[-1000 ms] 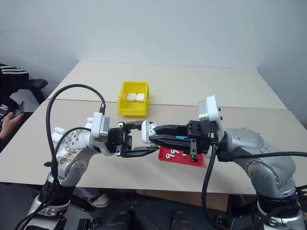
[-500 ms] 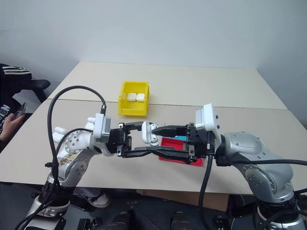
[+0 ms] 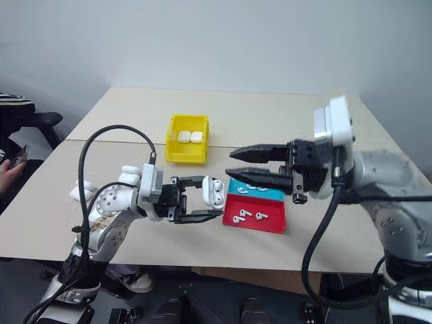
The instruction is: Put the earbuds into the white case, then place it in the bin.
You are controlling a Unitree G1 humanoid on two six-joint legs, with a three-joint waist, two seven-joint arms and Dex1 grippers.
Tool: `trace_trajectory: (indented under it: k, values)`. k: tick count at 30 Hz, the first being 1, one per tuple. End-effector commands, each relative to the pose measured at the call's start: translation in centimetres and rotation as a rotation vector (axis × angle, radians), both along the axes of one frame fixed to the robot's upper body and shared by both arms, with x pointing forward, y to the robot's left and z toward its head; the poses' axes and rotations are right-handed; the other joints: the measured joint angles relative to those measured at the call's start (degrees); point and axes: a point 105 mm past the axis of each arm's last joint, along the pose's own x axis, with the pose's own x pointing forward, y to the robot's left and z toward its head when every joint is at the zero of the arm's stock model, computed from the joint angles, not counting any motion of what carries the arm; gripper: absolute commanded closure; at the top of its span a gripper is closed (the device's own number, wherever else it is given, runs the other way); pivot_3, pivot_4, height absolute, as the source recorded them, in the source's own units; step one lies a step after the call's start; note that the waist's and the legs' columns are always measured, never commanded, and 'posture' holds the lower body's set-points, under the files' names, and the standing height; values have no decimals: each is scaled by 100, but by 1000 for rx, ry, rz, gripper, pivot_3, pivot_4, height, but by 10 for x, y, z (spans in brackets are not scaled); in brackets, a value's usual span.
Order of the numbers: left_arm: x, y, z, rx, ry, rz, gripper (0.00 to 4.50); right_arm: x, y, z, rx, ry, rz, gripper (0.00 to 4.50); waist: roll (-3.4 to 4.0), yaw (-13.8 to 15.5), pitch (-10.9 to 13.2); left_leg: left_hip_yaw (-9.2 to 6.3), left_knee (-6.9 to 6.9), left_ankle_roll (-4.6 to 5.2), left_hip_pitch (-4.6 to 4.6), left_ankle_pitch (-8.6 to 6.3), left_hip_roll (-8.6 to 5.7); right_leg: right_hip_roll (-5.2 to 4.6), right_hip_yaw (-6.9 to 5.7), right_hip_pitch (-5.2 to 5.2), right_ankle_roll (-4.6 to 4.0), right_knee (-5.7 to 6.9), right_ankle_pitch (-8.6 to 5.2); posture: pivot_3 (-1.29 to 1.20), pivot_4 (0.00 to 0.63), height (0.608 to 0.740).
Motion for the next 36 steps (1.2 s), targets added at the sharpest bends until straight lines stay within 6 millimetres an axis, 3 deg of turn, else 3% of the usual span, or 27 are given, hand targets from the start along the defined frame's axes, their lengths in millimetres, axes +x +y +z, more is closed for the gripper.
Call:
trace_trajectory:
  k: [1, 2, 7, 18, 26, 36]
  values:
    - [0, -7, 8, 11, -59, -19, 1700, 2, 16, 1, -92, -10, 6, 4301, 0, -2, 0, 1, -2, 0, -3, 0, 0, -1, 0, -2, 0, -2, 0, 0, 150, 740]
    - [0, -9, 8, 14, -62, -19, 1700, 2, 19, -1, -113, -15, 12, 4485, 0, 1, 0, 1, -1, 0, -3, 0, 0, -1, 0, -4, 0, -1, 0, 0, 150, 740]
    - [2, -18, 10, 13, -89, -32, 1700, 8, 35, -13, -190, -38, 10, 4485, 0, 27, 0, 0, -6, 2, -16, 1, -1, 0, -2, -15, 0, -2, 0, 0, 150, 740]
    - [4, -23, 8, 13, -116, -22, 1700, 14, 42, -40, -336, -96, -9, 4485, 0, 35, 0, 0, -5, 31, -26, 20, -1, 0, -2, -26, 5, 1, 5, 0, 150, 740]
    - [2, -20, 11, -16, -120, -18, 1700, 23, 30, -54, -425, -118, -79, 4485, 0, 39, 0, 1, -5, 32, -26, 20, -1, 0, -1, -26, 7, 1, 5, 0, 150, 740]
    - [6, -16, 12, -28, -122, 11, 1700, 32, 12, -44, -398, -121, -165, 4485, 0, 35, 0, 1, 2, 30, -26, 19, -2, 0, -1, -24, 9, 3, 8, 0, 150, 740]
